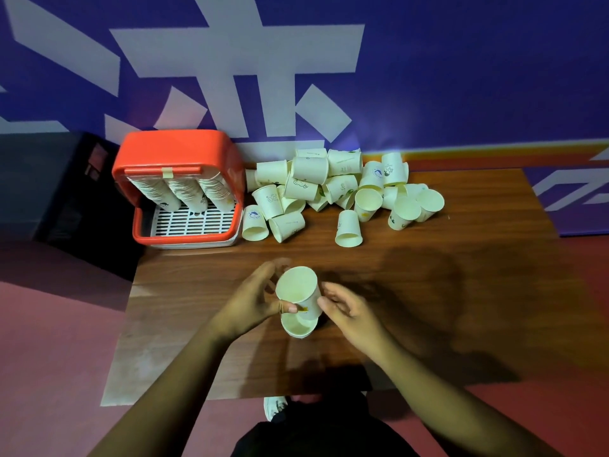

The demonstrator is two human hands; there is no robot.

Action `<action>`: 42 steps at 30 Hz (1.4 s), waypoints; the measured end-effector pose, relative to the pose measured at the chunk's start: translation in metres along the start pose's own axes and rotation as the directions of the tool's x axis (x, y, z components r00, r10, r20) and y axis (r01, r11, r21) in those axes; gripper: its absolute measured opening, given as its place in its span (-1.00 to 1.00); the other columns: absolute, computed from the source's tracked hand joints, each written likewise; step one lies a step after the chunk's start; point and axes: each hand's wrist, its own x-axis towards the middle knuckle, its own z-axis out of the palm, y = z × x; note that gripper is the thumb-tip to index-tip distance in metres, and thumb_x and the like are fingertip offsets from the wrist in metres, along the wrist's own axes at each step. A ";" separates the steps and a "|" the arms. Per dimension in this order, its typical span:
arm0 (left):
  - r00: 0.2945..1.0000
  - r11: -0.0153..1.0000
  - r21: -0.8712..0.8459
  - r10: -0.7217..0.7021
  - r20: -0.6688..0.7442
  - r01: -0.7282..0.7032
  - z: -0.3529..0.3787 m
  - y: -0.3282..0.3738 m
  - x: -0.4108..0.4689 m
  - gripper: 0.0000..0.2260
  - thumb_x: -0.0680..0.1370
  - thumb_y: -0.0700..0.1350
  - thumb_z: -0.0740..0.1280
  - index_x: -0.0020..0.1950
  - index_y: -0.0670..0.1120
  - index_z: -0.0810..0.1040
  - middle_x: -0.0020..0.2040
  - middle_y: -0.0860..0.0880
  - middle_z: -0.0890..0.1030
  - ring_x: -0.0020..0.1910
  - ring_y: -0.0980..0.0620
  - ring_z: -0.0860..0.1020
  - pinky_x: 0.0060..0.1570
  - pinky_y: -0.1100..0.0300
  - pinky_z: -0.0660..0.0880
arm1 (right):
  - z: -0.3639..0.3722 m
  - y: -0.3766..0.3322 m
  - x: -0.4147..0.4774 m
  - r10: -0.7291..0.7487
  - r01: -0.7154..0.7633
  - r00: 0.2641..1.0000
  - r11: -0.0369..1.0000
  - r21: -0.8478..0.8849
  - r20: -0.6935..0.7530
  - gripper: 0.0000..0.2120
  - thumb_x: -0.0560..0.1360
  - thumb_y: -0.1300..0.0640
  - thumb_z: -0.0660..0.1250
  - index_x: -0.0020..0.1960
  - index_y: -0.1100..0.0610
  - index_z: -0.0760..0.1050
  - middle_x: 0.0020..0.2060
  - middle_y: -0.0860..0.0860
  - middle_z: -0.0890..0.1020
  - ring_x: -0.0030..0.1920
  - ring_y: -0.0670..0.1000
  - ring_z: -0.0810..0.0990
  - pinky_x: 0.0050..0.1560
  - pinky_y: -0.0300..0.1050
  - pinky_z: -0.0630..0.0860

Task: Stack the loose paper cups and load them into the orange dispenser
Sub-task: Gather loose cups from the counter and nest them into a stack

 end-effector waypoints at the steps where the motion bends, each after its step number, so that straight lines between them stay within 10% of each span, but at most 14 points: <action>1: 1.000 0.999 0.042 0.017 0.023 -0.018 0.000 -0.001 0.000 -0.24 0.31 0.30 0.49 0.43 0.07 0.40 0.20 0.08 0.49 0.10 0.19 0.48 0.01 0.35 0.45 | 0.002 0.002 0.001 0.002 -0.002 1.000 1.000 -0.017 0.000 -0.54 0.54 -0.06 0.35 0.40 0.05 0.44 0.30 -0.08 0.54 0.29 -0.11 0.51 0.32 -0.11 0.47; 11: 0.980 0.984 0.168 0.029 0.198 -0.063 -0.007 -0.011 0.003 -0.37 0.40 0.10 0.54 0.42 0.05 0.46 0.20 0.08 0.46 0.17 0.20 0.41 0.07 0.44 0.35 | 0.007 0.016 0.015 0.037 -0.033 0.998 0.994 -0.105 0.041 -0.39 0.44 -0.34 0.26 0.35 0.01 0.47 0.23 -0.13 0.57 0.20 -0.14 0.55 0.18 -0.23 0.50; 15: 0.982 0.948 0.317 -0.038 0.186 -0.023 0.016 -0.034 -0.003 -0.33 0.37 0.10 0.53 0.44 0.12 0.39 0.22 0.06 0.43 0.21 0.07 0.36 0.20 0.22 0.33 | 0.016 0.035 0.017 -0.013 0.022 0.999 0.976 -0.217 0.042 -0.66 0.52 -0.04 0.35 0.28 -0.02 0.50 0.15 -0.16 0.57 0.19 -0.15 0.52 0.21 -0.13 0.49; 20: 0.964 0.979 -0.013 -0.199 0.178 0.204 0.039 -0.050 -0.005 -0.33 0.41 -0.07 0.58 0.42 0.22 0.35 0.30 0.20 0.50 0.28 0.19 0.48 0.27 0.19 0.46 | 0.013 0.046 0.024 0.057 -0.042 0.995 0.985 -0.165 0.085 -0.61 0.58 0.07 0.30 0.40 -0.05 0.40 0.30 -0.13 0.51 0.27 -0.17 0.46 0.17 -0.44 0.38; 27: 0.937 0.920 -0.197 -0.310 0.162 0.339 0.062 -0.057 0.013 -0.01 0.40 -0.12 0.59 0.53 0.36 -0.03 0.41 0.24 0.34 0.36 0.21 0.41 0.30 0.22 0.46 | 0.007 0.033 0.040 0.439 -0.426 0.896 0.805 0.413 0.067 -0.54 0.61 -0.04 0.23 0.46 0.11 0.31 0.28 0.16 0.53 0.09 0.16 0.64 0.21 0.07 0.55; 35: 0.920 0.818 -0.489 -0.385 -0.076 0.302 0.054 -0.011 0.059 -0.54 0.51 0.08 0.43 0.38 0.11 0.42 0.22 0.09 0.59 0.16 0.11 0.60 -0.04 0.29 0.55 | -0.038 -0.003 0.074 0.390 -0.431 0.900 0.736 0.522 0.194 -0.66 0.63 -0.07 0.17 0.23 0.13 0.50 0.08 0.22 0.65 0.02 0.20 0.67 0.09 0.10 0.56; 39: 0.907 0.773 -0.548 -0.416 -0.061 0.318 0.046 -0.006 0.079 -0.46 0.47 0.14 0.48 0.40 0.09 0.45 0.21 0.06 0.63 0.15 0.05 0.63 0.08 0.10 0.60 | -0.066 0.000 0.116 0.359 -0.349 0.908 0.933 0.080 -0.217 -0.66 0.59 0.00 0.27 0.25 0.21 0.49 0.12 0.16 0.61 0.01 0.08 0.63 -0.05 -0.08 0.53; 42: 0.896 0.765 -0.561 -0.435 -0.090 0.316 0.043 -0.008 0.089 -0.46 0.44 0.16 0.50 0.37 0.09 0.47 0.20 0.06 0.64 0.15 0.04 0.63 0.12 0.04 0.60 | -0.084 0.007 0.151 0.216 -0.382 0.830 0.892 -0.243 -0.514 -0.54 0.52 -0.06 0.32 0.25 0.26 0.44 0.20 0.19 0.51 0.20 0.14 0.49 0.05 -0.07 0.41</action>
